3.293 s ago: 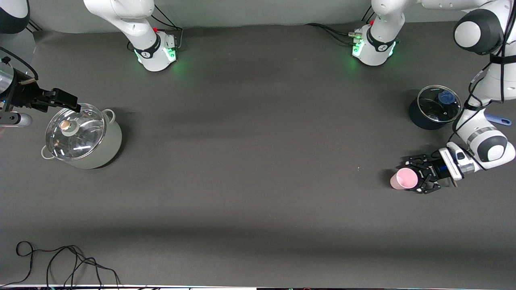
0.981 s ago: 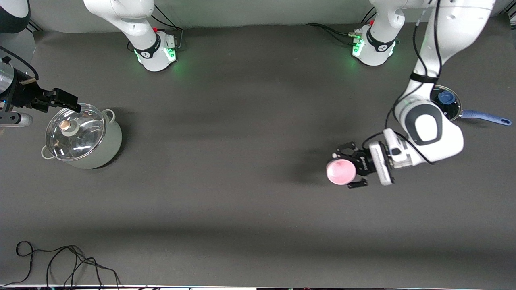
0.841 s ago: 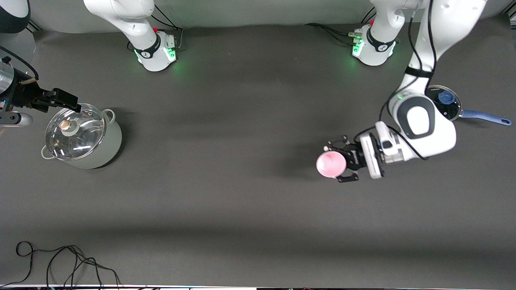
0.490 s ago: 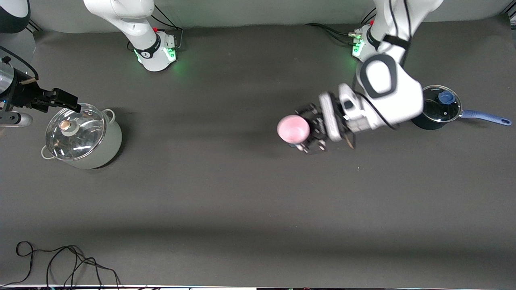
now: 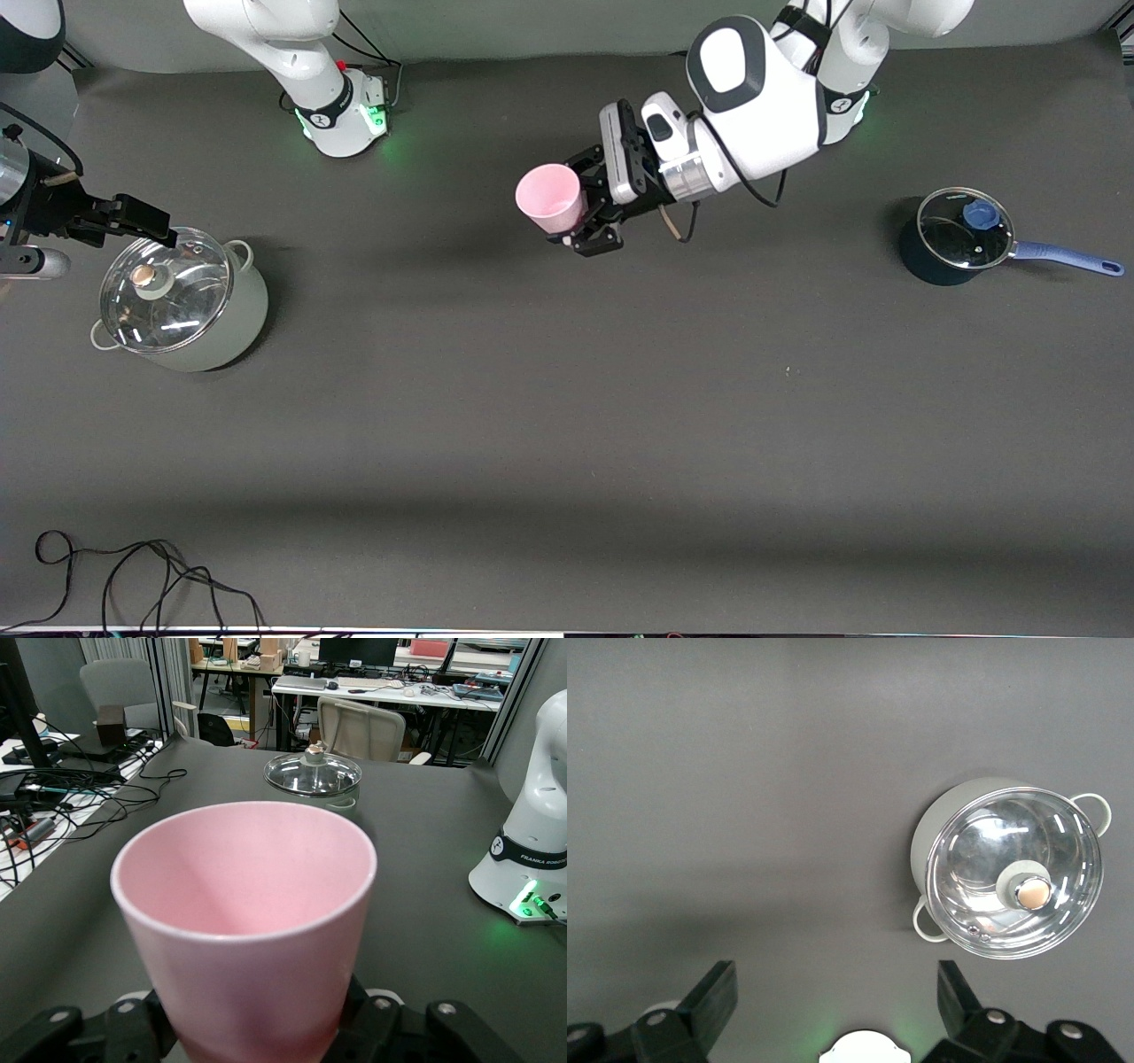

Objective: Transfer pink cup from left to right arm
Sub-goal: 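Lift the pink cup with the left gripper and carry it to mid-table, then reach the right gripper toward the cup held by the left gripper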

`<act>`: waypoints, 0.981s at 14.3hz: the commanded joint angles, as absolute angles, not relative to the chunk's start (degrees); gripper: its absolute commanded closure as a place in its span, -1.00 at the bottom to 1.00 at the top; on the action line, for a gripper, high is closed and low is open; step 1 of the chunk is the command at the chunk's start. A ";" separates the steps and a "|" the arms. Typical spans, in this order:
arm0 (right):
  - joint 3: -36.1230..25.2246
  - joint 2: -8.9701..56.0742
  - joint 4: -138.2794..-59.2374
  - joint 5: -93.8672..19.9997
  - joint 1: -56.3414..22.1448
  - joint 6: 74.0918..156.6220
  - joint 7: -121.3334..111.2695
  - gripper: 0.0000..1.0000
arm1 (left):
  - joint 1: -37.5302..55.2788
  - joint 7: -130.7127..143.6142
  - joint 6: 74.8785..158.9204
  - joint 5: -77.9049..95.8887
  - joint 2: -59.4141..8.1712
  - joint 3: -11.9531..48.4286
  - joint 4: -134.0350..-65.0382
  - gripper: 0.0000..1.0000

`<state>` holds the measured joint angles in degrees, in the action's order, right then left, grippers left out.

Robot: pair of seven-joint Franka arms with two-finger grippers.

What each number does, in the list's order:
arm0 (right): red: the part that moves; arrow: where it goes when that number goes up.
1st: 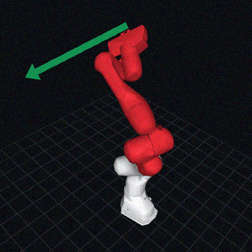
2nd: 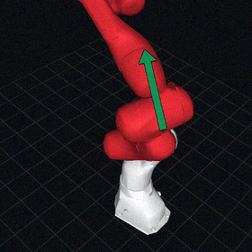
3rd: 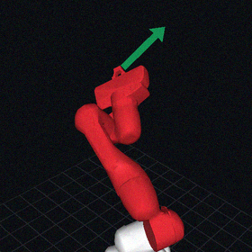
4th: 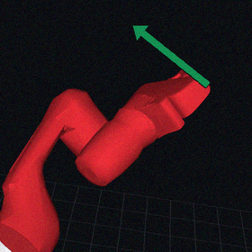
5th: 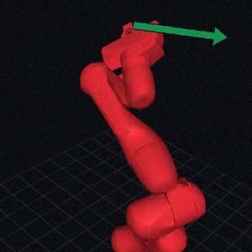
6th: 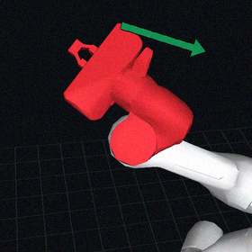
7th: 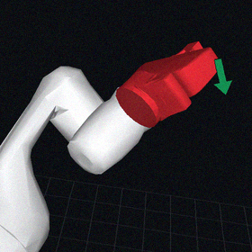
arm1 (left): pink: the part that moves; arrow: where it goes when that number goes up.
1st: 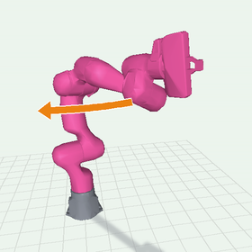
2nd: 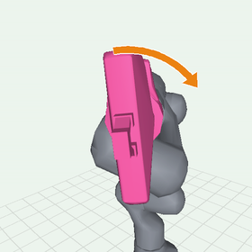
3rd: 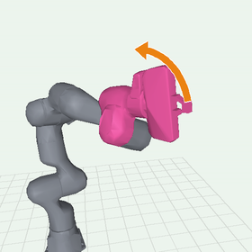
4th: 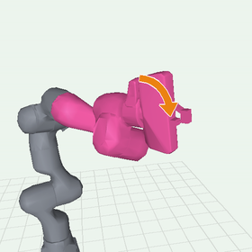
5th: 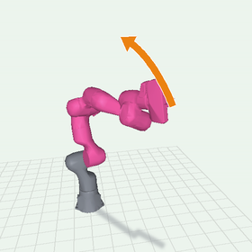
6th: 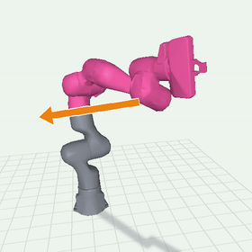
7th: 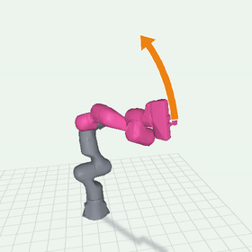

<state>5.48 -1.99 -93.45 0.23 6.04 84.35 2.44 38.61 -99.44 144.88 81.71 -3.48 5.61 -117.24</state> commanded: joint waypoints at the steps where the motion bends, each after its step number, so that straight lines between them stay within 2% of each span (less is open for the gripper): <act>1: 5.10 -1.14 -92.02 -0.62 5.98 83.85 1.76 -0.99 | 38.85 -98.35 145.64 82.79 -1.93 5.89 -118.04 0.08; 7: 4.92 1.32 -89.38 -0.61 6.07 83.50 -2.55 -0.99 | 39.02 -98.35 144.93 86.31 -2.02 6.41 -116.63 0.08; 9: 5.45 1.14 -88.95 -1.40 5.80 83.32 3.21 -0.99 | 39.02 -98.35 144.93 86.40 -1.93 6.85 -116.63 0.08; 12: 5.71 0.53 -87.89 -9.65 5.71 83.14 16.48 -0.99 | 38.94 -98.44 144.93 87.45 -2.02 6.94 -116.54 0.08; 14: 5.89 0.70 -86.06 -10.46 3.10 83.14 24.65 -0.99 | 38.85 -98.44 144.93 87.54 -2.02 6.94 -116.54 0.07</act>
<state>5.87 0.40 -88.69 -8.84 5.58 84.25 16.68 38.62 -98.99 144.84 86.31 -2.97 6.97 -116.45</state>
